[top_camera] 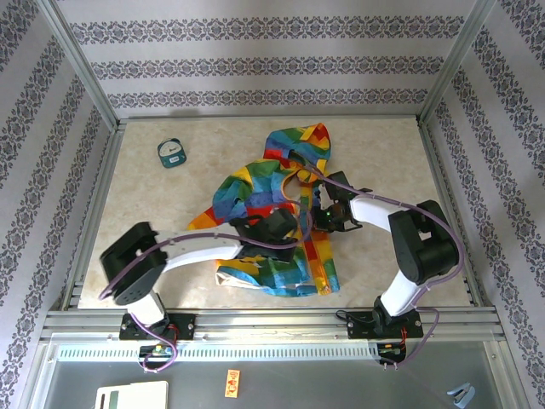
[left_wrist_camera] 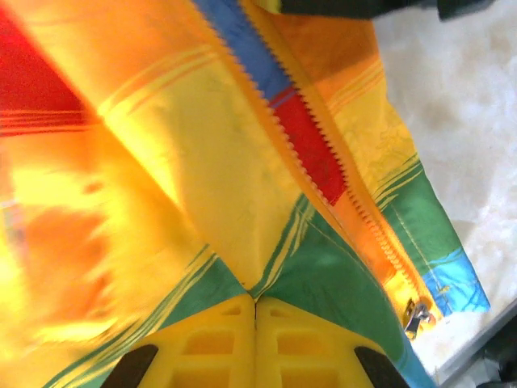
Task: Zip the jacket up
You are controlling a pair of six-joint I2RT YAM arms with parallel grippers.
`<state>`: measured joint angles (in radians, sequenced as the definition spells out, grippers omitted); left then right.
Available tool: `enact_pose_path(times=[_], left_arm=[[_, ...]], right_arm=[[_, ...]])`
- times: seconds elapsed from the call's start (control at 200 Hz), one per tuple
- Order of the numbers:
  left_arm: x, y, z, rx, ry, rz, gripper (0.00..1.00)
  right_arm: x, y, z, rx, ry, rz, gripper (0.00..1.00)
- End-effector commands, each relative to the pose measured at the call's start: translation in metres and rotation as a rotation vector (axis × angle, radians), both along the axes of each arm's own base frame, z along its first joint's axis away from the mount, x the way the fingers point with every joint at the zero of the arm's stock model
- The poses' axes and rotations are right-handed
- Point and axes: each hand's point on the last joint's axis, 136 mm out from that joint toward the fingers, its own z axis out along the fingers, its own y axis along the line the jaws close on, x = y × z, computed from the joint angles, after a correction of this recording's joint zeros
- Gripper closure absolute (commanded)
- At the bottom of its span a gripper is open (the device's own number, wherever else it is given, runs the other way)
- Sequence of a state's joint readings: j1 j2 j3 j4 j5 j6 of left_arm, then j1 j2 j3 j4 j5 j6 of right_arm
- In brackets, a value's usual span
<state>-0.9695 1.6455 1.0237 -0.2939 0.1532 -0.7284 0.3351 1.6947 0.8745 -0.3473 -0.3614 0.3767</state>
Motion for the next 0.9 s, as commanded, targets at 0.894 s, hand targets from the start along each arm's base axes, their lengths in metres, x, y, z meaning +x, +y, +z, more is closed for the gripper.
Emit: enact_pose_path(times=[0.894], left_arm=[[-0.015,0.11,0.016,-0.197,0.041,0.203,1.0]], right_arm=[[-0.003,-0.003,0.056,-0.14,-0.06,0.051,0.62]])
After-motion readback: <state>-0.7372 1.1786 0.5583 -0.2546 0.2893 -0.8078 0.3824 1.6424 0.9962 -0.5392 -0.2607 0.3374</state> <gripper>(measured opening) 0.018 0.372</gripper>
